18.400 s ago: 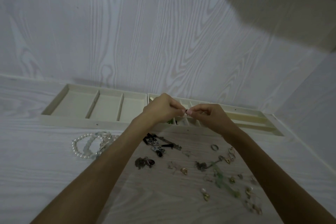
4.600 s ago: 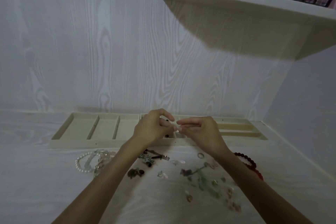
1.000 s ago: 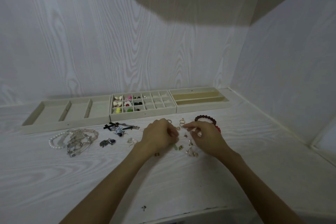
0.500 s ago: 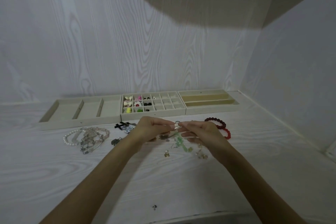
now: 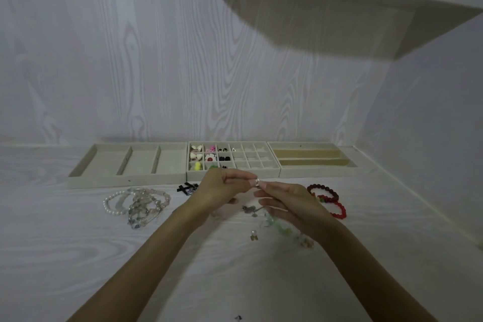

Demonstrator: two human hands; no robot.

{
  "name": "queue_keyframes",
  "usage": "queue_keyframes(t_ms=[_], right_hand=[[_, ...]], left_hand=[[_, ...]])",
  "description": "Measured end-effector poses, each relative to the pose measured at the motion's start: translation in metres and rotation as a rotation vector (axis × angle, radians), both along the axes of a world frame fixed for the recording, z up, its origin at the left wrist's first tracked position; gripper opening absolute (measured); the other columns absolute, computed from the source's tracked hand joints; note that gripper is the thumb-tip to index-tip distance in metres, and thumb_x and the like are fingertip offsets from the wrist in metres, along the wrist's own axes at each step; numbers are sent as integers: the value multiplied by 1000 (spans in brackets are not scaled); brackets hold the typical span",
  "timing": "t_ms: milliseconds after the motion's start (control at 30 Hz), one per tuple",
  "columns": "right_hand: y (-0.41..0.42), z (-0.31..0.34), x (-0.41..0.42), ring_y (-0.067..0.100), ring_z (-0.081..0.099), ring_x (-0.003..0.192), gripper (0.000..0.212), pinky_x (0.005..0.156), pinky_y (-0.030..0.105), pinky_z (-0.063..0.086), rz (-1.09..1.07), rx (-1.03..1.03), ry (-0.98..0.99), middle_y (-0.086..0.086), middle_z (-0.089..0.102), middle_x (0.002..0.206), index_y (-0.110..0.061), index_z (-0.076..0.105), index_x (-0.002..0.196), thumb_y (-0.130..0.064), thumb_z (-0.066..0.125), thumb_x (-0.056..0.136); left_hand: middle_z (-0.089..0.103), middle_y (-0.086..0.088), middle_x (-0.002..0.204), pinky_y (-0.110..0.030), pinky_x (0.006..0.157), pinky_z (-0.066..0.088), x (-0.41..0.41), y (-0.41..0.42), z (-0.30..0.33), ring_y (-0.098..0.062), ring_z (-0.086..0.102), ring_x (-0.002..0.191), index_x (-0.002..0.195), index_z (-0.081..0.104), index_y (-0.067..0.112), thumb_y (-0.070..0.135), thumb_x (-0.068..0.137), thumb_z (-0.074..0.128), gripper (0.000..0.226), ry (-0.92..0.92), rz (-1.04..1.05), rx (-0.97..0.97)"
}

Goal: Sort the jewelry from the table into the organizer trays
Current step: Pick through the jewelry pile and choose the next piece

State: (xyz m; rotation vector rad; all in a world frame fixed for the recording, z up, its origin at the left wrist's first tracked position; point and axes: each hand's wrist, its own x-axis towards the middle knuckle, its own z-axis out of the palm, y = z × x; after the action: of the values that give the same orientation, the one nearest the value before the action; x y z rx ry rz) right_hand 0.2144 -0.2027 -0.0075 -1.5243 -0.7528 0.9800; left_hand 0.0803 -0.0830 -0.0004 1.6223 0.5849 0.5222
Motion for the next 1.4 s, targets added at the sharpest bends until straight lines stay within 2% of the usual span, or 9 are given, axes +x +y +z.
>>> queue_keyframes(t_ms=[333, 433, 567, 733, 933, 1100, 1200, 1300, 1400], right_hand=[[78, 20, 22, 16, 69, 96, 29, 85, 21, 55, -99, 162, 21, 9, 73, 100, -5, 67, 109, -8, 70, 81], [95, 26, 32, 16, 70, 93, 27, 86, 25, 55, -91, 161, -93, 7, 74, 97, -10, 68, 107, -8, 72, 80], [111, 33, 43, 13, 71, 88, 23, 74, 17, 55, -20, 122, -247, 4, 75, 90, -12, 72, 99, -9, 74, 77], [128, 30, 52, 9, 71, 74, 15, 64, 12, 52, -41, 130, -371, 1, 75, 78, -12, 74, 88, -3, 74, 76], [149, 28, 75, 5, 68, 68, 9, 62, 12, 50, 38, -12, -658, -5, 73, 67, -10, 75, 80, -6, 78, 73], [165, 23, 86, 6, 68, 70, 13, 67, 15, 49, 133, -143, -819, -9, 70, 58, -12, 66, 70, -7, 79, 72], [170, 18, 87, 16, 68, 69, 18, 67, 27, 51, 180, -181, -797, 0, 72, 65, -14, 63, 67, -2, 75, 73], [172, 15, 85, 5, 62, 54, 16, 56, 21, 47, 215, -229, -777, -6, 69, 57, -13, 64, 71, -4, 76, 75], [174, 10, 82, 0, 64, 57, 17, 58, 21, 50, 210, -247, -776, -11, 66, 52, -14, 64, 71, -4, 76, 75]], left_hand=[[65, 15, 53, -5, 59, 43, 26, 59, 4, 6, 61, 56, 83, 73, 17, 13, 80, 74, 5, -80, 147, 151], [56, 16, 42, -14, 69, 49, 36, 77, 4, 7, 54, 48, 86, 73, 15, 17, 81, 74, 6, -59, 146, 163], [68, 13, 61, -24, 79, 55, 46, 96, -1, -2, 68, 68, 77, 74, 25, 22, 75, 79, 6, -59, 204, 179], [67, 14, 59, -28, 77, 55, 54, 108, -7, -6, 67, 67, 77, 75, 28, 24, 75, 77, 5, -6, 215, 212], [67, 13, 112, -26, 79, 46, 25, 139, -8, -9, 62, 101, 113, 65, 33, 24, 86, 63, 27, 368, 333, 618], [51, -3, 139, -38, 99, 43, 0, 171, -11, -24, 48, 125, 136, 49, 24, 21, 90, 60, 47, 649, 221, 647], [51, -1, 139, -41, 101, 43, -2, 174, -15, -24, 52, 121, 137, 47, 24, 24, 89, 62, 51, 676, 170, 546], [57, -3, 131, -37, 97, 44, -1, 174, -17, -24, 55, 116, 134, 51, 22, 27, 87, 64, 49, 712, 181, 546], [59, -3, 128, -35, 95, 45, 0, 172, -16, -25, 55, 115, 133, 52, 23, 29, 87, 64, 48, 721, 197, 554]])
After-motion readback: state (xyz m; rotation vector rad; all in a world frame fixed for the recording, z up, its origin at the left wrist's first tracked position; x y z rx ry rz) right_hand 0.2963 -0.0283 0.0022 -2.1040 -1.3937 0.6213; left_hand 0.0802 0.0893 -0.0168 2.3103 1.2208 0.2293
